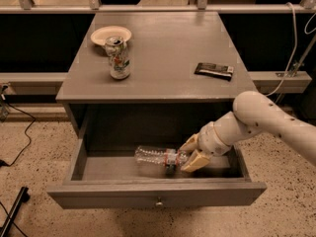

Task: Place water bottle into top drawer

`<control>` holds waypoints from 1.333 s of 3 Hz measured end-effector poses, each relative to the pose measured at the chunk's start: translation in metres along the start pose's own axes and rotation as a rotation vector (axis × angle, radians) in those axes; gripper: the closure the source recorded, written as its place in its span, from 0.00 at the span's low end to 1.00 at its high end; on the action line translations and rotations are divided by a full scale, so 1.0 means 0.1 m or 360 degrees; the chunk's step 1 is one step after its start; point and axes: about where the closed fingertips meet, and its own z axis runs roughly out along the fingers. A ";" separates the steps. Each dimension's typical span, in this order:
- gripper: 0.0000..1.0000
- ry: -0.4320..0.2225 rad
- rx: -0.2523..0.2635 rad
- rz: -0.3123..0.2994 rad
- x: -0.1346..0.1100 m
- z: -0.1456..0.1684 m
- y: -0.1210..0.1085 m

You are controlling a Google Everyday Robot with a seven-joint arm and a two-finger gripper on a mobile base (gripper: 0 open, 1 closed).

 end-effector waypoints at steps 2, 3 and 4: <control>0.08 -0.0022 0.0002 -0.0007 0.00 0.01 -0.02; 0.08 -0.0072 0.0086 -0.0013 0.00 -0.21 -0.01; 0.07 -0.0132 0.0217 -0.0025 0.00 -0.59 0.04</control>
Offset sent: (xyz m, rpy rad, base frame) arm 0.0042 -0.0025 0.0035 0.0290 -0.0167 -0.0049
